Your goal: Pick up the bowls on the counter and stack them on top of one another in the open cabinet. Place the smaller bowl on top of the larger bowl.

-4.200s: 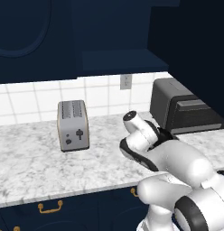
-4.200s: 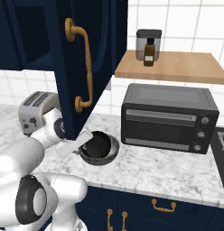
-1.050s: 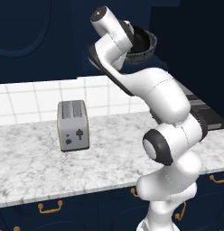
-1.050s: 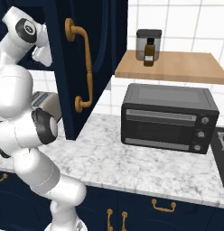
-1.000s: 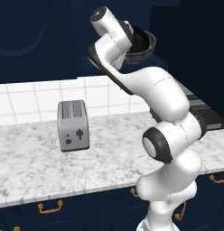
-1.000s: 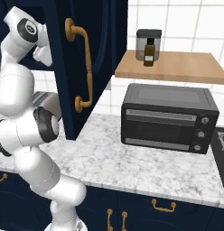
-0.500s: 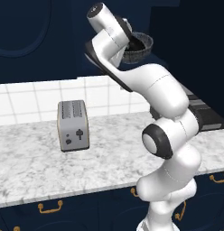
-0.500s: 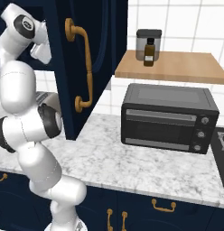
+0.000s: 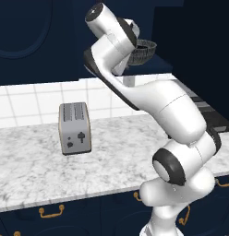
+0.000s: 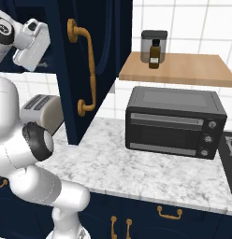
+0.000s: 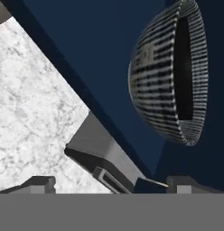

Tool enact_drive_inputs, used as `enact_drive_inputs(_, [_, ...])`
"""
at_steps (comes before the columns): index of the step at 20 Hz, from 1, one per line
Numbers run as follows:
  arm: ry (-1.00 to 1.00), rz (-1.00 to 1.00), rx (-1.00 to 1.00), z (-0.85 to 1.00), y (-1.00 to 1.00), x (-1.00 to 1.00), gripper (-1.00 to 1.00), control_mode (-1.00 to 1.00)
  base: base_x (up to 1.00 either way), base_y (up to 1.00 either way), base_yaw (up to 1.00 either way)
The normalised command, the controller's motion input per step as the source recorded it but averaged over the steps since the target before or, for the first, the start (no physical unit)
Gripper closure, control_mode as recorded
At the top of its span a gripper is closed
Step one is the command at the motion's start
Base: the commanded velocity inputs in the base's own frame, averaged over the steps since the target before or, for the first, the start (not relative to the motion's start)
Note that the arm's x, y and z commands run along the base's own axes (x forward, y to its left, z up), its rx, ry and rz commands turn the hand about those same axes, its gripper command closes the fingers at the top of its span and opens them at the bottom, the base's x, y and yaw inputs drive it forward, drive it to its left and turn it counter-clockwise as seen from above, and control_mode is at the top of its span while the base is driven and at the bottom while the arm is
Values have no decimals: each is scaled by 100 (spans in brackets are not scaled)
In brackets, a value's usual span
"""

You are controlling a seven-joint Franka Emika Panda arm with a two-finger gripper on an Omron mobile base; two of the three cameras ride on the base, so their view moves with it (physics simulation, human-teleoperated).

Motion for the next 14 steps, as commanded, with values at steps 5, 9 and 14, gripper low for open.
enact_drive_inputs(5, [0,0,0,-68,0,-100,-100,-100,0,0,0])
enact_drive_inputs(9, [0,0,0,-100,0,-100,-100,-100,0,0,0])
enact_drive_inputs(14, [0,0,0,-85,0,-34,-100,-100,0,0,0])
